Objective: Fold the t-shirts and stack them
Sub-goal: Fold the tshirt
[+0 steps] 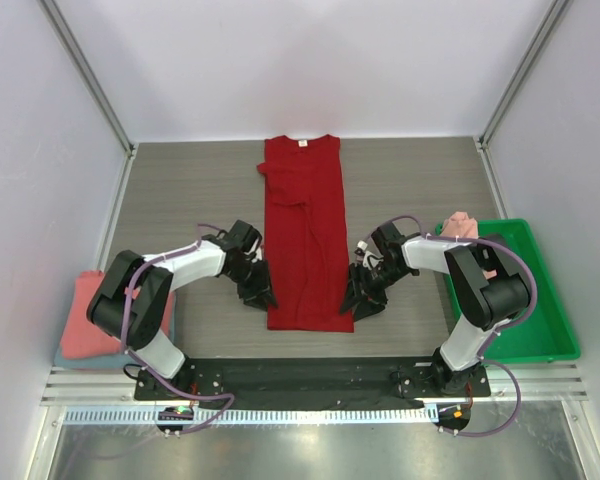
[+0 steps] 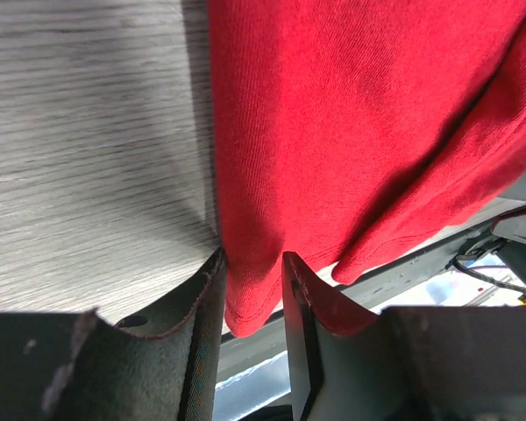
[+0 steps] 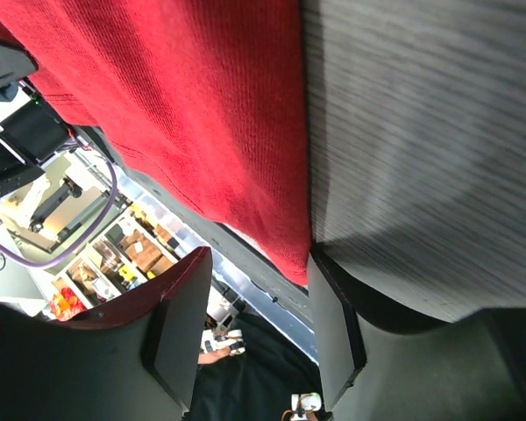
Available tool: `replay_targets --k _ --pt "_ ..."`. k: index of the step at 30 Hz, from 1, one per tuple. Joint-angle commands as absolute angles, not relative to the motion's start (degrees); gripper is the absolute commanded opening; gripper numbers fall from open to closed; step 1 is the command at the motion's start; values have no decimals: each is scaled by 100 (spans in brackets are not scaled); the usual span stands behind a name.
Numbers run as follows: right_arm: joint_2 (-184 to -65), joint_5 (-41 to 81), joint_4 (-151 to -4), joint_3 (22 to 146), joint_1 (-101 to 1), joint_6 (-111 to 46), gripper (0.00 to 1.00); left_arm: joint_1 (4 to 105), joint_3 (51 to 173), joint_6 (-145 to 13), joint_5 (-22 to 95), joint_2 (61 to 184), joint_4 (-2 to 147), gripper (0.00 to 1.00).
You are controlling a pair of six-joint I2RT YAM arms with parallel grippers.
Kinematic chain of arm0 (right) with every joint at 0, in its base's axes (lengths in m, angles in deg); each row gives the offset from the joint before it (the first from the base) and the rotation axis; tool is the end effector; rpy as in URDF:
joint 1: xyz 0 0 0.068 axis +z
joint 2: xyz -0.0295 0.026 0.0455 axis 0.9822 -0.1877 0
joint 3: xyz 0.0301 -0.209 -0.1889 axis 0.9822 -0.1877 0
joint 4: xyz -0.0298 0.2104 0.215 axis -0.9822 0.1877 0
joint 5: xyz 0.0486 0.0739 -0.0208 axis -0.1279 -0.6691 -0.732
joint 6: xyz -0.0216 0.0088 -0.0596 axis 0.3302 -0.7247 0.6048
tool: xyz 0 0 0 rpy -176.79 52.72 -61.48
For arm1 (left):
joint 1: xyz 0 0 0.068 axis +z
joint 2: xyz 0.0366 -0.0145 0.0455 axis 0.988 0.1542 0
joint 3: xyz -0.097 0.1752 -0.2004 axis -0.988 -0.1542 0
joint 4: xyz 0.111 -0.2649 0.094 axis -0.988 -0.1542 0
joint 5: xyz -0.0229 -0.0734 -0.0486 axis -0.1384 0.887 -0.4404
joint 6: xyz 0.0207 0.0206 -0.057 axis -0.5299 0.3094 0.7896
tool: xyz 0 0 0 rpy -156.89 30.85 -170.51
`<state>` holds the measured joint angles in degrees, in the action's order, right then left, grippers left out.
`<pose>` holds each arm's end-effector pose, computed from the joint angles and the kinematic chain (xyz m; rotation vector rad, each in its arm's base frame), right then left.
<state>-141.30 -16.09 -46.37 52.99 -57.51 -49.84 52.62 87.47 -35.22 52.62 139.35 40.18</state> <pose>0.2553 0.1382 0.0817 -0.0119 -2.7337 -1.0516 0.2609 -0.1648 0.1112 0.2780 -2.9971 0.7466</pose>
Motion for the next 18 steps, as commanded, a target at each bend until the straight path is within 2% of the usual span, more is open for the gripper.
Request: replay_targets --k 1,14,17,18 --pt "-14299 -819 -4830 5308 -5686 -4901 54 5204 8725 -3525 5417 13963 4049 32" --pt "-14448 -783 -4988 5273 -5686 -4998 50 5072 8506 -3595 5426 13594 3900 30" --pt "-14510 -757 -5006 5316 -5694 -4998 47 5063 8488 -3578 5504 13629 3952 18" --pt "-14527 -774 -5023 5325 -5686 -4980 43 5063 8496 -3578 5531 13656 3961 11"
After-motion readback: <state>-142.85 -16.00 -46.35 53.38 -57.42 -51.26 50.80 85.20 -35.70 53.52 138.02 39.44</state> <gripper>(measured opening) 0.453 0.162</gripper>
